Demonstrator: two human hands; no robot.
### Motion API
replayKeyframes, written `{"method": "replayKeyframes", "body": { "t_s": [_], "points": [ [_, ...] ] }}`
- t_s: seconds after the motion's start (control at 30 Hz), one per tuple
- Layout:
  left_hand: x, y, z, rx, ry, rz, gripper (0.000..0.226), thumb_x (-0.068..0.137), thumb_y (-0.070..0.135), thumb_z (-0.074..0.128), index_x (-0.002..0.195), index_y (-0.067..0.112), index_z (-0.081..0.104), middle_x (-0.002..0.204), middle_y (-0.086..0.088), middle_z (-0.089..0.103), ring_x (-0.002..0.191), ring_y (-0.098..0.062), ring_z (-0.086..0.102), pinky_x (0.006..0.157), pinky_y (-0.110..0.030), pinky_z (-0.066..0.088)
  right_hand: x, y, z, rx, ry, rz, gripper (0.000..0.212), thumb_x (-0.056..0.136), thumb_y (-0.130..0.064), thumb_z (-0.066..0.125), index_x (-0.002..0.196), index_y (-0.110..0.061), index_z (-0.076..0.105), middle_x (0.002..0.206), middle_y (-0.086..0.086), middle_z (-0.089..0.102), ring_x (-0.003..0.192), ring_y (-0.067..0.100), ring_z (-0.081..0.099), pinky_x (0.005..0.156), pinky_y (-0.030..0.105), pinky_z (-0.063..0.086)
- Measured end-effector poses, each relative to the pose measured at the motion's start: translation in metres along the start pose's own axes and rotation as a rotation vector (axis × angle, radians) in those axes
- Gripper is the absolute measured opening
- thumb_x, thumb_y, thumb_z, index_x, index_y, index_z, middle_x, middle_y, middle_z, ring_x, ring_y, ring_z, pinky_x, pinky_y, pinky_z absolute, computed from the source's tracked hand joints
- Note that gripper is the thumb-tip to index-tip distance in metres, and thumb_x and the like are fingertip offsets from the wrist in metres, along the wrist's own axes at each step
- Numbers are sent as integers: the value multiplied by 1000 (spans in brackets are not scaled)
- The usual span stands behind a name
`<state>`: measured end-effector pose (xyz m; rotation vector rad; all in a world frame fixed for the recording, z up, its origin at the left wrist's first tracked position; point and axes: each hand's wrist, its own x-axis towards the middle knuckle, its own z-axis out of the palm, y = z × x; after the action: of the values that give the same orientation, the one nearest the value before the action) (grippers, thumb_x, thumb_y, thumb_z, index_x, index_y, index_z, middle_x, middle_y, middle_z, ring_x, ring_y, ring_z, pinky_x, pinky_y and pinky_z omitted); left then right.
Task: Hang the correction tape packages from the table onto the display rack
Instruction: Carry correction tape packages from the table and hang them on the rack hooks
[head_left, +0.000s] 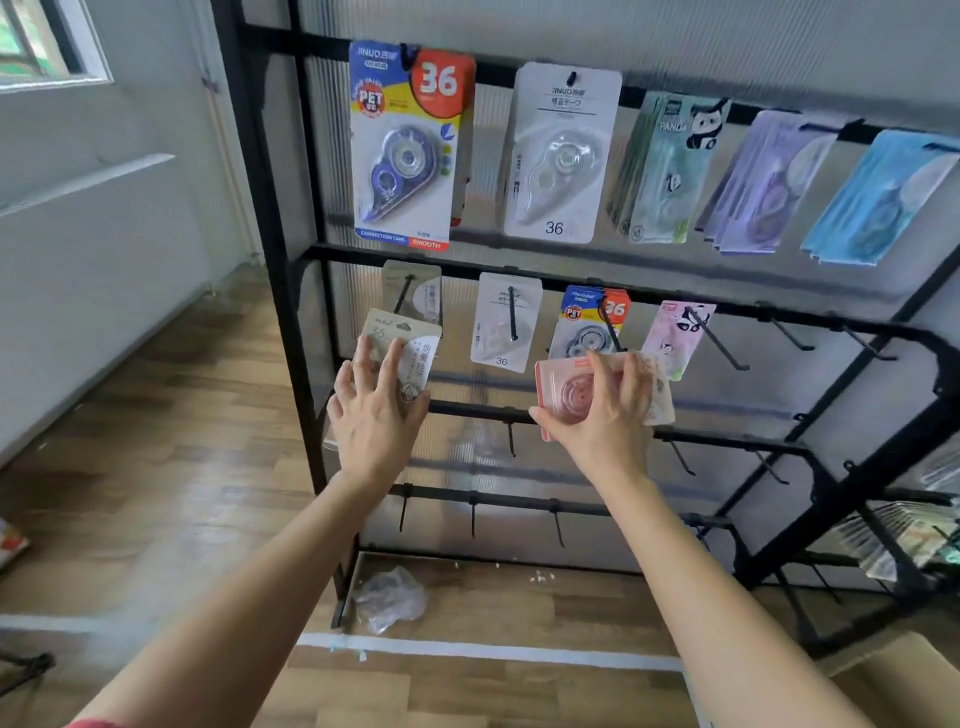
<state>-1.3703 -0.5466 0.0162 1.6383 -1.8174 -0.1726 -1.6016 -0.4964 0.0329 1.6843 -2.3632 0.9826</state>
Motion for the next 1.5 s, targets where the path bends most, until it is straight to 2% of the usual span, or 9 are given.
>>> {"method": "replayKeyframes", "body": {
  "t_s": [0.27, 0.57, 0.73, 0.97, 1.1, 1.17, 1.27, 1.37, 1.5],
  "points": [
    [21, -5, 17, -34, 50, -68, 68, 90, 46, 55, 148, 32, 24, 158, -4, 9, 139, -30, 15, 109, -50, 22, 29, 7, 8, 40, -9, 0, 95, 66, -55, 77, 143, -23, 32, 155, 12, 8, 143, 38, 1, 97, 68, 37],
    [28, -13, 27, -20, 4, -67, 69, 91, 48, 53, 149, 36, 18, 159, -3, 4, 140, -30, 11, 108, -52, 24, 43, 5, 7, 4, -18, -7, 93, 68, -54, 76, 143, -23, 31, 154, 12, 9, 143, 37, 1, 97, 65, 39],
    [47, -15, 34, -46, -60, -57, 74, 92, 47, 52, 150, 39, 8, 159, -5, -2, 141, -34, 9, 108, -56, 27, 48, 6, 4, -6, -18, -6, 93, 66, -54, 76, 143, -25, 31, 153, 11, 12, 142, 38, 4, 96, 64, 40],
    [86, -16, 59, -95, -85, -64, 76, 92, 44, 54, 151, 37, 6, 159, -6, -4, 141, -38, 11, 106, -59, 32, 50, 10, 8, -30, -27, -28, 99, 66, -62, 71, 146, -27, 25, 153, 11, 8, 143, 38, 1, 100, 64, 38],
    [114, -12, 78, -91, -70, -97, 78, 91, 40, 56, 150, 39, 5, 158, -12, 3, 138, -41, 15, 102, -61, 35, 55, 12, 7, -71, -68, -31, 101, 66, -72, 62, 147, -32, 17, 155, 4, -3, 144, 35, -6, 102, 64, 35],
    [127, -7, 86, -76, -85, -130, 79, 91, 42, 55, 149, 42, 1, 157, -15, 6, 135, -44, 19, 99, -60, 37, 60, 13, 4, -78, -77, -25, 102, 64, -75, 58, 147, -33, 17, 154, 3, -1, 144, 33, -5, 99, 66, 37],
    [141, -8, 96, -48, -113, -130, 84, 91, 43, 55, 147, 44, -7, 157, -16, 3, 136, -46, 17, 101, -62, 34, 63, 15, 3, -93, -83, -28, 102, 61, -79, 50, 145, -34, 17, 154, 3, 2, 144, 33, -3, 96, 65, 40],
    [153, -10, 101, -12, -126, -125, 87, 90, 41, 57, 148, 43, -7, 158, -13, -3, 137, -46, 15, 104, -62, 29, 63, 16, 4, -108, -88, -36, 102, 62, -79, 53, 146, -35, 14, 154, 2, -1, 144, 33, -5, 98, 65, 39],
    [165, -10, 102, 21, -158, -120, 91, 88, 40, 61, 147, 43, -7, 158, -13, -2, 137, -47, 16, 107, -61, 26, 63, 18, 4, -107, -90, -47, 103, 61, -79, 51, 146, -35, 14, 154, 3, 0, 144, 32, -5, 97, 65, 40]
  ]
}}
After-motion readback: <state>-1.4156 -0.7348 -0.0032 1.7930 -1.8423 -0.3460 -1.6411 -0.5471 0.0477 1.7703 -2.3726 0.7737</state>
